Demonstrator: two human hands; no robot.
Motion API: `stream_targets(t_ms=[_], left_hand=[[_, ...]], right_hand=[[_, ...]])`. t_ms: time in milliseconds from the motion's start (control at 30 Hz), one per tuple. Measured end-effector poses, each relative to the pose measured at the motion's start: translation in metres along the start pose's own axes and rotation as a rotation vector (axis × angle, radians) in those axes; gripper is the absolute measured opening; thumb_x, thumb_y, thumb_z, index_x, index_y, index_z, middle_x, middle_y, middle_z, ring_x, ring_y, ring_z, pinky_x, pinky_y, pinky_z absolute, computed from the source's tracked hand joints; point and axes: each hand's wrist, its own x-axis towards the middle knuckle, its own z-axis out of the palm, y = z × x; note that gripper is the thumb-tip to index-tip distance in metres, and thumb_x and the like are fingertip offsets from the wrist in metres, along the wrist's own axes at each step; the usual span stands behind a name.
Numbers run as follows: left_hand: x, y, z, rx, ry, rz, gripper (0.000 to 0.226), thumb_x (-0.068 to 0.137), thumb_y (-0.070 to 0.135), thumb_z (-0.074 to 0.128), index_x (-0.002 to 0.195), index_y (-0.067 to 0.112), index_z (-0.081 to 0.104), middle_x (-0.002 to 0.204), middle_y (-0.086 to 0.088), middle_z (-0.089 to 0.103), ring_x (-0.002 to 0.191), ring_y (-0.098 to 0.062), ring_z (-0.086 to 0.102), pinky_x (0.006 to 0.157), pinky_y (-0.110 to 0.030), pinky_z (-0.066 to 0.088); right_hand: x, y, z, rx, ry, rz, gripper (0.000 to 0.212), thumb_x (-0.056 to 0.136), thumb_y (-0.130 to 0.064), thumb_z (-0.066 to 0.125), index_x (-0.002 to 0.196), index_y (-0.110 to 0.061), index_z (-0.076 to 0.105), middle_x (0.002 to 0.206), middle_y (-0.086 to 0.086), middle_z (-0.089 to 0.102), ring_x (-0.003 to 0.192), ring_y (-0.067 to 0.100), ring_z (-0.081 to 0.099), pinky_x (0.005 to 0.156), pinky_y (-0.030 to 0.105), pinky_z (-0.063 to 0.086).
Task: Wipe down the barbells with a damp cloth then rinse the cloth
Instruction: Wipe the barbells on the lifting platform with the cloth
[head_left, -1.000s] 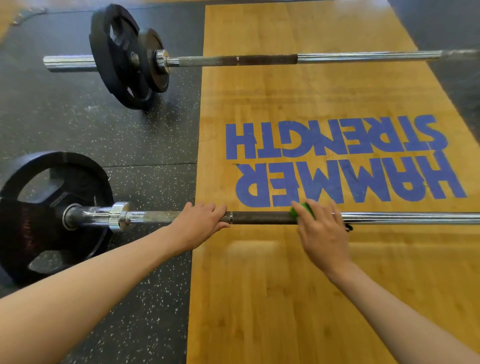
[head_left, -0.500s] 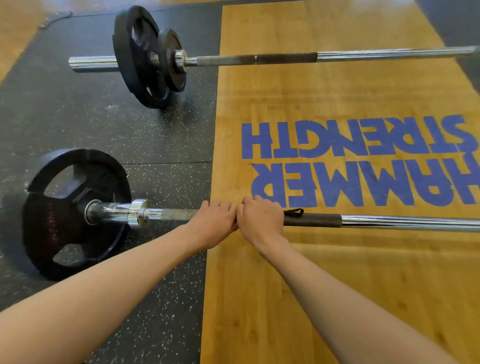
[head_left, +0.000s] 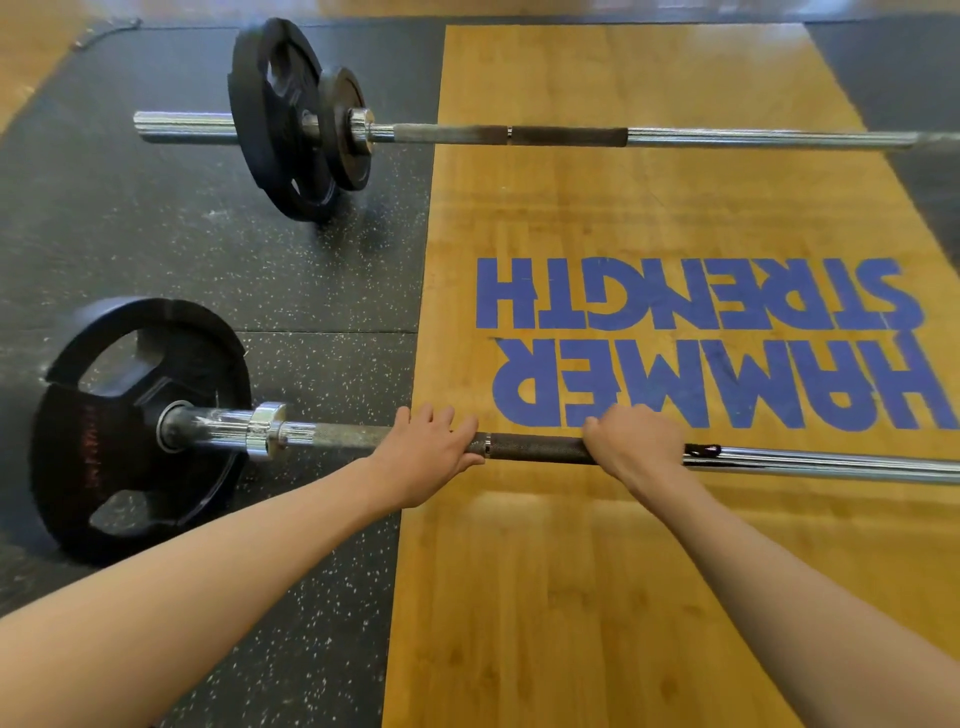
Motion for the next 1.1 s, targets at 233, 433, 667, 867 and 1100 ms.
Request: stream_targets(t_ms=[233, 433, 667, 867, 1100], left_hand=[[0.002, 0.001, -0.006, -0.020, -0.054, -0.004, 0.055, 0.105, 0.056, 0.019, 0.140, 0.016, 0.033, 0.131, -0.012, 0.046, 0.114, -0.034, 0.047, 0.090, -0.047, 0.040], [0.003, -0.001, -0.003, -0.032, -0.037, 0.012, 0.058, 0.102, 0.059, 0.013, 0.134, 0.016, 0.036, 0.125, -0.010, 0.048, 0.108, -0.032, 0.048, 0.088, -0.046, 0.041], [0.003, -0.003, 0.005, -0.041, 0.051, 0.001, 0.076, 0.091, 0.064, -0.002, 0.129, 0.015, 0.042, 0.118, -0.008, 0.049, 0.099, -0.031, 0.049, 0.081, -0.042, 0.039], [0.002, -0.020, 0.011, -0.141, 0.104, 0.101, 0.072, 0.093, 0.066, 0.022, 0.148, 0.021, 0.034, 0.124, -0.005, 0.048, 0.112, -0.027, 0.049, 0.101, -0.042, 0.038], [-0.019, -0.065, 0.019, -0.059, 0.161, 0.010, 0.087, 0.086, 0.079, 0.014, 0.141, 0.018, 0.043, 0.121, -0.007, 0.052, 0.109, -0.029, 0.052, 0.098, -0.044, 0.040]], right_hand=[[-0.021, -0.087, 0.023, 0.027, 0.179, -0.291, 0.033, 0.101, -0.030, 0.039, 0.080, -0.016, 0.060, 0.074, 0.000, 0.058, 0.068, 0.027, 0.057, 0.057, 0.032, 0.035], [-0.044, -0.004, 0.076, -0.002, 0.626, -0.651, 0.066, 0.093, -0.007, 0.066, 0.153, -0.025, 0.044, 0.145, 0.010, 0.053, 0.112, 0.034, 0.057, 0.096, 0.045, 0.044], [-0.040, 0.064, 0.066, 0.090, 0.698, -0.327, 0.038, 0.105, -0.025, 0.046, 0.139, -0.012, 0.057, 0.130, 0.017, 0.057, 0.116, 0.039, 0.053, 0.104, 0.053, 0.041], [-0.049, -0.038, 0.069, 0.195, 0.644, -0.213, 0.039, 0.105, -0.029, 0.039, 0.127, -0.010, 0.065, 0.117, 0.015, 0.065, 0.106, 0.037, 0.057, 0.098, 0.049, 0.042], [-0.058, -0.146, 0.070, 0.181, 0.507, -0.382, 0.034, 0.103, -0.027, 0.052, 0.130, -0.011, 0.062, 0.109, 0.012, 0.067, 0.097, 0.032, 0.062, 0.087, 0.044, 0.050]])
